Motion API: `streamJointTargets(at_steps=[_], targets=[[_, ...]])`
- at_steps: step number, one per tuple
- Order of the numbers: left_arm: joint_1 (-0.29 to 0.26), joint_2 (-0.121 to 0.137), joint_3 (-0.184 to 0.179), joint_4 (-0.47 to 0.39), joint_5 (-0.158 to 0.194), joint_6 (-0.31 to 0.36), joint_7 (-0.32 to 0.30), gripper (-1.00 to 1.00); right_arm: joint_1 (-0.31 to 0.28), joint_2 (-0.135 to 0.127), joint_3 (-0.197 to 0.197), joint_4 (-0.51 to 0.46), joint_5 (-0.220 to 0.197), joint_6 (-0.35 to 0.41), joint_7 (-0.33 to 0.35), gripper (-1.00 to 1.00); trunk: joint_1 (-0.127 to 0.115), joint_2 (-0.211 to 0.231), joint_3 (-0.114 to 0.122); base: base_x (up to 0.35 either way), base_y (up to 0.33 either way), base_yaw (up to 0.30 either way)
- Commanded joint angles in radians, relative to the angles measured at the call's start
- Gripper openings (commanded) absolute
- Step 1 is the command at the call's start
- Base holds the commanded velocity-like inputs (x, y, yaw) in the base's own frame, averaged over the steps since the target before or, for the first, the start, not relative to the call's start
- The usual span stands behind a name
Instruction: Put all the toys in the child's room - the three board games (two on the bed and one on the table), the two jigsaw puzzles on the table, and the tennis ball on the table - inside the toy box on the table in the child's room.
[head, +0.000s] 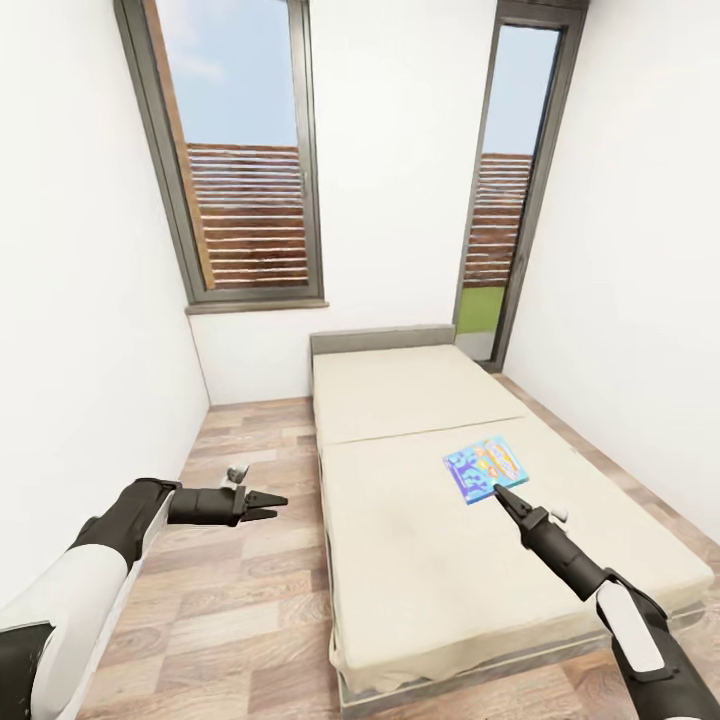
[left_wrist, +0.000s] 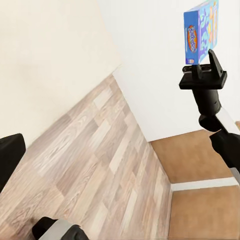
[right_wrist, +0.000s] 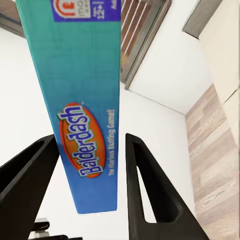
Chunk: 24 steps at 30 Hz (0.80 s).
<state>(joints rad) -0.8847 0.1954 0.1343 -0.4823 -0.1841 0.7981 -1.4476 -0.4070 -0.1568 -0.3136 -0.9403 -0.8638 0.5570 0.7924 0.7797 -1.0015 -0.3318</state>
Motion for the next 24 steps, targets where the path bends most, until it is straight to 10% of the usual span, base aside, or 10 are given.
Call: streamJointTargets(at_steps=[1, 24], targets=[[0.0, -0.001, 0.006, -0.001, -0.01, 0.01, -0.009, 1.0, -0.001, -0.001, -0.001, 0.003, -0.007, 0.008, 0.003, -1.0, -0.004, 0.006, 0.003, 0.0, 0.0, -0.228], [0.003, -0.003, 0.009, -0.001, -0.009, 0.003, -0.001, 1.0, -0.001, -0.029, -0.022, 0.045, -0.008, 0.008, 0.062, -1.0, -0.019, 0.034, 0.043, 0.075, -0.124, -0.223]])
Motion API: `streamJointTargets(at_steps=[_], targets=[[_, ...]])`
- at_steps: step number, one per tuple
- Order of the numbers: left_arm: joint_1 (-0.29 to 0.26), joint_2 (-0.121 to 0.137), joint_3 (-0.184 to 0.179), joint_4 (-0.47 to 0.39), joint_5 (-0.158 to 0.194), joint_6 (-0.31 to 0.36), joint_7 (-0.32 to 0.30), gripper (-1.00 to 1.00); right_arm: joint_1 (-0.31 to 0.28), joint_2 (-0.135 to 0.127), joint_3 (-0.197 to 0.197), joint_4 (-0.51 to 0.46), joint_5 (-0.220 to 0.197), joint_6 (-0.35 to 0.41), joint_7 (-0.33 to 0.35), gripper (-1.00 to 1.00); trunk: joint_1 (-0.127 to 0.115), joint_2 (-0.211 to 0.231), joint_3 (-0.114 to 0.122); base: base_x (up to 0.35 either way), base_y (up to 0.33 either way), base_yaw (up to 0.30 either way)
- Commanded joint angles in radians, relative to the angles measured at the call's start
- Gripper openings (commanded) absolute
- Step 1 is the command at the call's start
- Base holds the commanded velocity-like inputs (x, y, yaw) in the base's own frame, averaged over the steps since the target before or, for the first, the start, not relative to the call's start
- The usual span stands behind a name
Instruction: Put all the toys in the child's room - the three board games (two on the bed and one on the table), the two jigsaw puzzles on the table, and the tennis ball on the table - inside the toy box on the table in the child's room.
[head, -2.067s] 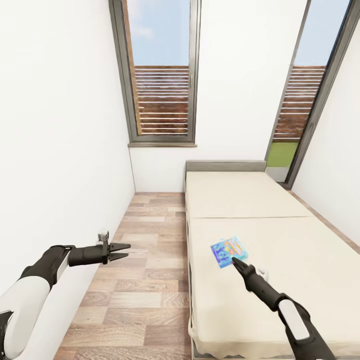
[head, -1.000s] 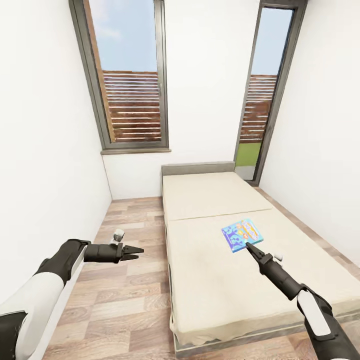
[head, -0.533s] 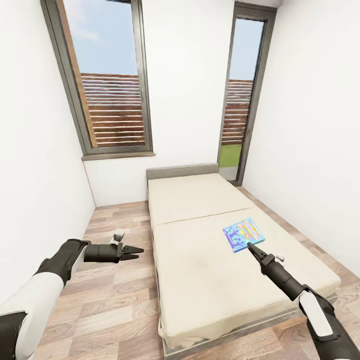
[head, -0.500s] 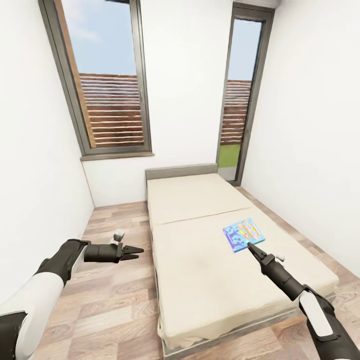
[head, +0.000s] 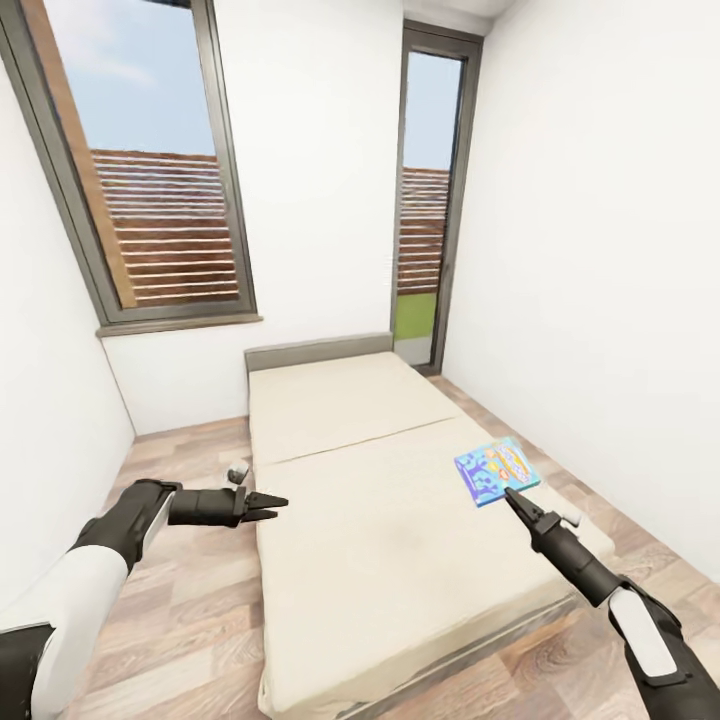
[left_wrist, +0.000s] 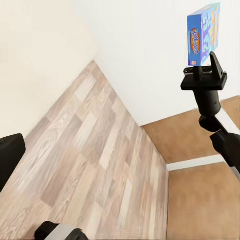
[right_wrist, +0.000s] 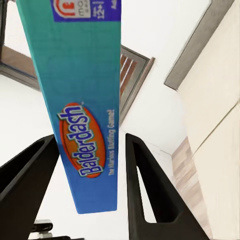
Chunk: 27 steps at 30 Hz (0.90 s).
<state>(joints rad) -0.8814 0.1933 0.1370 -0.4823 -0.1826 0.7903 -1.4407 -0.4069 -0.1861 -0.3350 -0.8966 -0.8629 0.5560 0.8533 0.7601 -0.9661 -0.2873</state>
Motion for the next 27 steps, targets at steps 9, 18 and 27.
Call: streamJointTargets(at_steps=[9, 18, 27], targets=[[-0.001, -0.002, 0.006, -0.001, -0.011, 0.01, -0.007, 1.0, -0.001, -0.01, -0.004, 0.022, -0.01, 0.008, 0.01, -1.0, 0.0, -0.001, 0.01, 0.105, -0.32, -0.22], [-0.001, -0.002, 0.006, -0.001, -0.011, 0.01, -0.007, 1.0, -0.001, -0.012, -0.005, 0.026, -0.01, 0.008, 0.01, -1.0, 0.0, -0.001, 0.021, 0.006, -0.322, -0.22], [-0.001, -0.001, 0.009, -0.001, -0.009, 0.012, -0.01, 1.0, -0.001, -0.017, -0.014, 0.052, -0.01, 0.009, 0.012, -1.0, -0.011, 0.02, 0.041, 0.0, -0.052, -0.22]])
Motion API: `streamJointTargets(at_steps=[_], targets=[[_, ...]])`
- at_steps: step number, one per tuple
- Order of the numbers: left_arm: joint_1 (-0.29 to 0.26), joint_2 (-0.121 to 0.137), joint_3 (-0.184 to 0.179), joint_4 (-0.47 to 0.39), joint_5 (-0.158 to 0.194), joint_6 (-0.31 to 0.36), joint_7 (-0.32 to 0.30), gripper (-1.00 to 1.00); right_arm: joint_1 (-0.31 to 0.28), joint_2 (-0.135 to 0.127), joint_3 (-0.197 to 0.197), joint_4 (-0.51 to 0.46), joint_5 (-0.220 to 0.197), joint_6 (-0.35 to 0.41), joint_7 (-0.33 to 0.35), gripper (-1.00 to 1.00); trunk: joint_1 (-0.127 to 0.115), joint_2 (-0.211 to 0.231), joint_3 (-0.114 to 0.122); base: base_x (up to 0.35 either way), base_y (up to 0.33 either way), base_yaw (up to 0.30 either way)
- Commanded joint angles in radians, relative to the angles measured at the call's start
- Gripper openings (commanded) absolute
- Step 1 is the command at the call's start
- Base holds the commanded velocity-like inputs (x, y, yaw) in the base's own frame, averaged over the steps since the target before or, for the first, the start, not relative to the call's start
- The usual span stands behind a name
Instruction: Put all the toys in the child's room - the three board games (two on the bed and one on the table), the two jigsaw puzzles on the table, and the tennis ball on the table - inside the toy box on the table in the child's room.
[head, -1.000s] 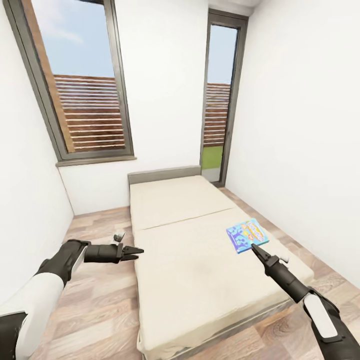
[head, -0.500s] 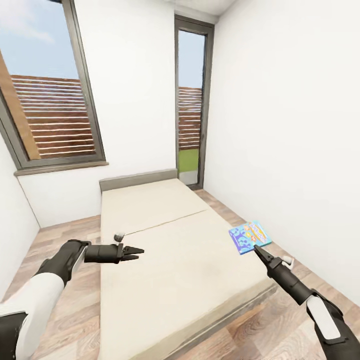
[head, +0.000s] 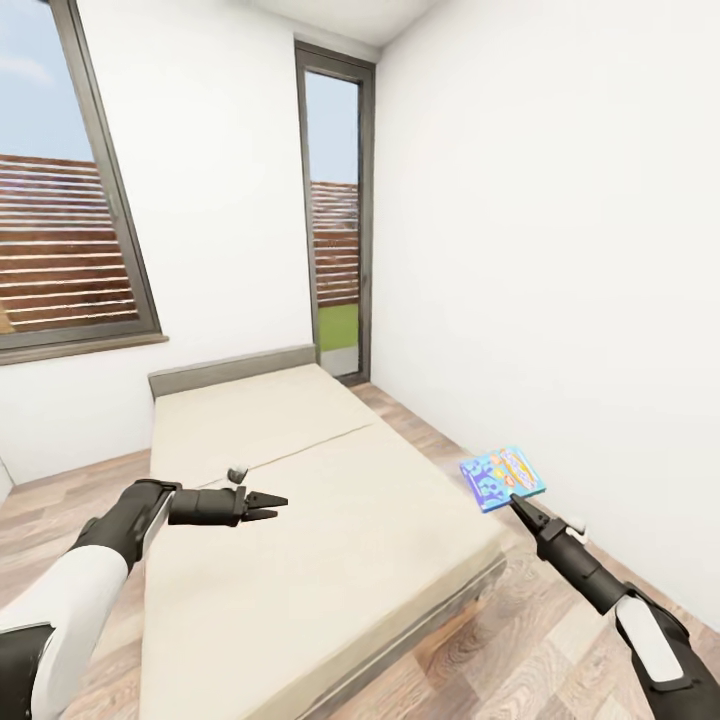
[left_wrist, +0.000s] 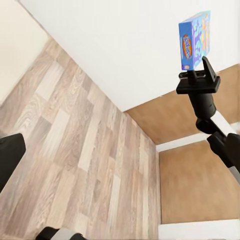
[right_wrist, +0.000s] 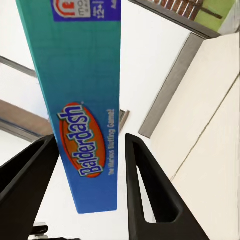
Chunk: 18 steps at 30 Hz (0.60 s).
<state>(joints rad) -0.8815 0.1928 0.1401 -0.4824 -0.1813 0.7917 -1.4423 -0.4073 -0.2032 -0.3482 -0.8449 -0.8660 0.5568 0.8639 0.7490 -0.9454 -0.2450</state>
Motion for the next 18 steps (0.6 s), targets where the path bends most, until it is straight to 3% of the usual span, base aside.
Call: streamJointTargets(at_steps=[1, 5, 18], targets=[[-0.001, -0.001, 0.006, -0.001, -0.011, 0.011, -0.008, 1.0, -0.001, 0.0, -0.004, 0.002, -0.007, 0.008, 0.001, -1.0, -0.004, 0.006, 0.003, 0.0, -0.003, -0.219], [-0.001, -0.001, 0.006, -0.001, -0.013, 0.012, -0.006, 1.0, -0.001, 0.001, -0.03, 0.006, -0.007, 0.009, 0.003, -1.0, -0.019, 0.034, 0.021, 0.0, -0.001, -0.22], [-0.001, -0.001, 0.004, -0.001, -0.013, 0.014, -0.006, 1.0, -0.001, 0.001, -0.037, 0.015, -0.007, 0.009, 0.002, -1.0, -0.069, 0.125, 0.077, 0.0, 0.0, -0.219]])
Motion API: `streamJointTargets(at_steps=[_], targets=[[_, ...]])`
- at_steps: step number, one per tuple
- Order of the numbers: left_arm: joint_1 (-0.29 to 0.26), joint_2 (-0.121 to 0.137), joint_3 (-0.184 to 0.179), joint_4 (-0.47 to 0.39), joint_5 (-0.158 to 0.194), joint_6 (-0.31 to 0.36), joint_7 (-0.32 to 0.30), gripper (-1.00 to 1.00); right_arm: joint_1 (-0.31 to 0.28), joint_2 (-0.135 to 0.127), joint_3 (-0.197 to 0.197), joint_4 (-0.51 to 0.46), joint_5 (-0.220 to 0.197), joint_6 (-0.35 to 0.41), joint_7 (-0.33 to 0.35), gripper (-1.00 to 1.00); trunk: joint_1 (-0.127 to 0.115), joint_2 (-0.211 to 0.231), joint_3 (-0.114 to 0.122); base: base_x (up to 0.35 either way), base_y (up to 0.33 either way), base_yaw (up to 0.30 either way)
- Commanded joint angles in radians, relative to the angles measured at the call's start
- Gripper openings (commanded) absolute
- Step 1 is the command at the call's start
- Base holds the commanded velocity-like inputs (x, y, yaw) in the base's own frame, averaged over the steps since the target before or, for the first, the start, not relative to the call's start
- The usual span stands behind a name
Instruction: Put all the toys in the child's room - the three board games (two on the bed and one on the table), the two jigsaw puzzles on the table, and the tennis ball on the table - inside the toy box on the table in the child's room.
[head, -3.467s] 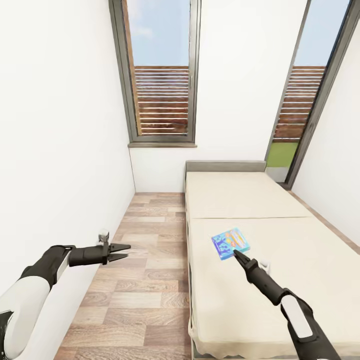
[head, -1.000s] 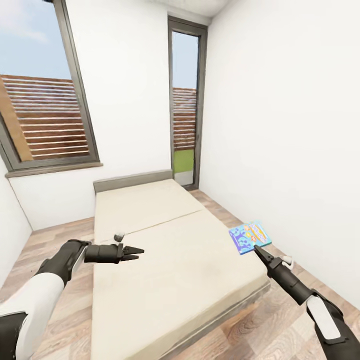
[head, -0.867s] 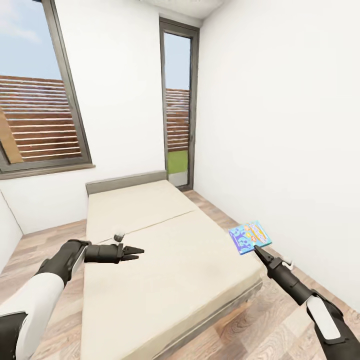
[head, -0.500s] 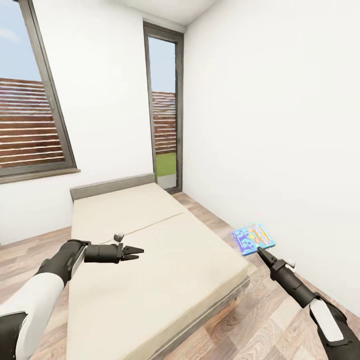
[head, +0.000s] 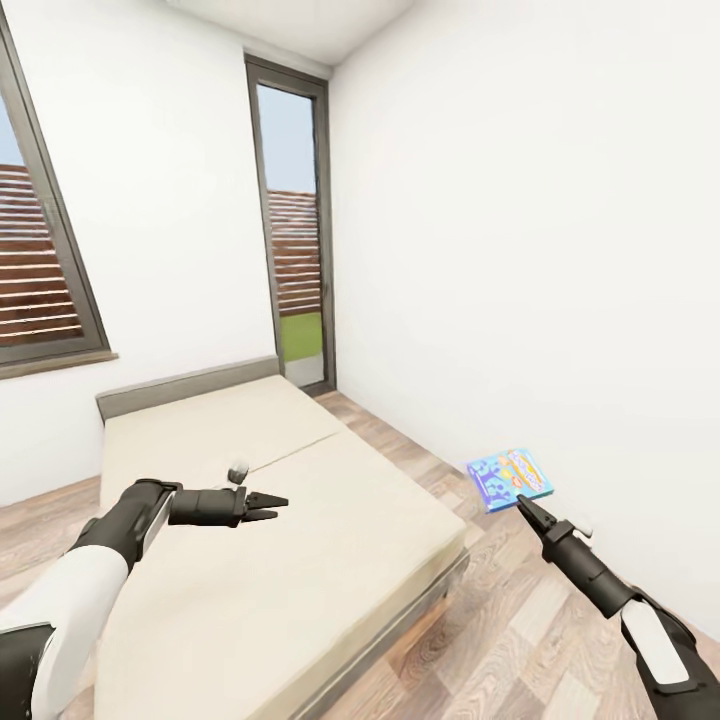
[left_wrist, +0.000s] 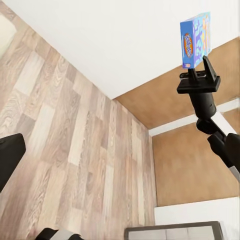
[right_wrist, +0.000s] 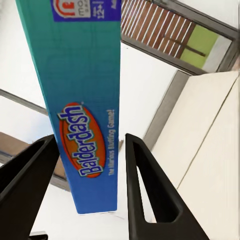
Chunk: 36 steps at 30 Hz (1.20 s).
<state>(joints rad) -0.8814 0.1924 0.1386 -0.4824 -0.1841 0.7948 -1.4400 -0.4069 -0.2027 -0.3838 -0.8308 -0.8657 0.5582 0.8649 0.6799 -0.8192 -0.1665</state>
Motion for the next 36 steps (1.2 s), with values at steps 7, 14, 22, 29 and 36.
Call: streamJointTargets(at_steps=[7, 14, 22, 29, 36], targets=[[-0.001, -0.001, 0.006, -0.001, -0.011, 0.011, -0.008, 1.0, -0.001, 0.0, -0.001, 0.008, -0.007, 0.008, -0.001, -1.0, -0.027, 0.048, 0.029, 0.0, 0.0, -0.219], [-0.001, -0.001, 0.006, -0.001, -0.011, 0.011, -0.004, 1.0, -0.001, 0.0, -0.001, 0.017, -0.007, 0.008, -0.001, -1.0, -0.054, 0.097, 0.06, 0.0, 0.0, -0.219], [-0.001, -0.001, 0.006, -0.001, -0.011, 0.011, -0.002, 1.0, -0.001, 0.0, -0.001, 0.018, -0.007, 0.008, -0.001, -1.0, -0.084, 0.153, 0.094, 0.0, 0.0, -0.219], [-0.001, -0.001, 0.006, -0.001, -0.011, 0.011, 0.005, 1.0, -0.001, 0.0, -0.001, 0.019, -0.007, 0.008, -0.001, -1.0, -0.111, 0.202, 0.125, 0.0, 0.0, -0.219], [-0.001, -0.001, 0.006, -0.001, -0.011, 0.011, 0.008, 1.0, -0.001, 0.001, -0.001, 0.019, -0.007, 0.007, -0.001, -1.0, -0.138, 0.251, 0.155, 0.0, 0.0, -0.218]])
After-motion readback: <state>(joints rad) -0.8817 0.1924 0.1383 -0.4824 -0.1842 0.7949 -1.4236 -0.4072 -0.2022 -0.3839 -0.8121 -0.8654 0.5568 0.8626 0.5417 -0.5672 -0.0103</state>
